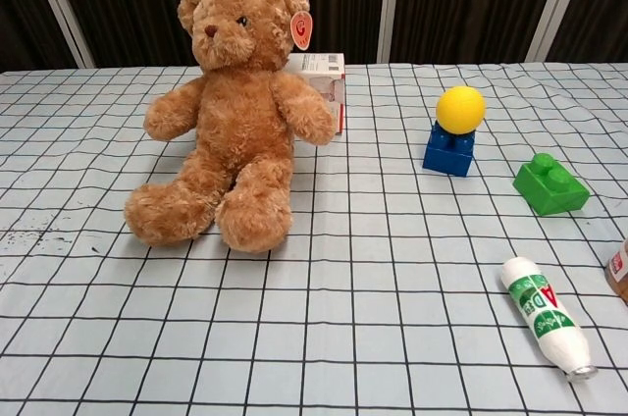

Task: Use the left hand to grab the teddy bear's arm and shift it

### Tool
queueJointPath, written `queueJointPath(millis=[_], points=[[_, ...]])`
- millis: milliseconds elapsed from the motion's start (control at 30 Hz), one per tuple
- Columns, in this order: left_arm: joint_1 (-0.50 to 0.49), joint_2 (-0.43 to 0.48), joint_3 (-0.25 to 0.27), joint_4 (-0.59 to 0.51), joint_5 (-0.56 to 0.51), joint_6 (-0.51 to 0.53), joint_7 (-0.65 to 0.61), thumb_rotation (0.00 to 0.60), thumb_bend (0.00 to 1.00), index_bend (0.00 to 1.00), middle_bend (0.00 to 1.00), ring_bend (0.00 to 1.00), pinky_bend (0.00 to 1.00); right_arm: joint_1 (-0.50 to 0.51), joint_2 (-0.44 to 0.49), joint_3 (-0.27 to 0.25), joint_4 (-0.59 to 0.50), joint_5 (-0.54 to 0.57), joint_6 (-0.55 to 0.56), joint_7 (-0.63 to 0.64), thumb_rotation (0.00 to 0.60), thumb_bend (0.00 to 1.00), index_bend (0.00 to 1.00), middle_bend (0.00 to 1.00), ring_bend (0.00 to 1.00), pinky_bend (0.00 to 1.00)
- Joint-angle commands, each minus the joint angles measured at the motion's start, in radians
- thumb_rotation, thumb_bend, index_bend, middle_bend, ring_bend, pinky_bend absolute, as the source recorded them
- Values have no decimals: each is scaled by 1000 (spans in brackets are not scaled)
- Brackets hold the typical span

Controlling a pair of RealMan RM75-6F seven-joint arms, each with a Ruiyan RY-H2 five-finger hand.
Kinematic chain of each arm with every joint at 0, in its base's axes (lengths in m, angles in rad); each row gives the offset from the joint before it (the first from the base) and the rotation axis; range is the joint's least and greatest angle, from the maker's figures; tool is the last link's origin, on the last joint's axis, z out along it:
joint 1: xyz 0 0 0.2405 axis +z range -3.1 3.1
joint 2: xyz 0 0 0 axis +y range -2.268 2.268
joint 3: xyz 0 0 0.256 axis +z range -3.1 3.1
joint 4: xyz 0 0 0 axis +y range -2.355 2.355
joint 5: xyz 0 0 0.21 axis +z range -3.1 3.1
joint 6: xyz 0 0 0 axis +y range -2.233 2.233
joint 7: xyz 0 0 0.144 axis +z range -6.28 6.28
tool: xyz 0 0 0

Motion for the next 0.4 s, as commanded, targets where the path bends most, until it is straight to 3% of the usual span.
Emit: queueJointPath(millis=[33, 167, 400], points=[[116, 49, 108, 10, 67, 228, 332, 600, 306, 193, 153, 0, 58, 0, -1, -1, -3, -2, 2, -7, 600, 208, 0, 17, 29, 0], [123, 66, 129, 19, 71, 247, 367, 600, 309, 193, 144, 0, 58, 0, -2, 2, -4, -3, 7, -17, 600, 208, 0, 17, 29, 0], [151, 108, 196, 1, 195, 332, 434, 600, 309, 199, 139, 0, 58, 2, -2, 12, -6, 8, 10, -24, 600, 208, 0, 17, 29, 0]])
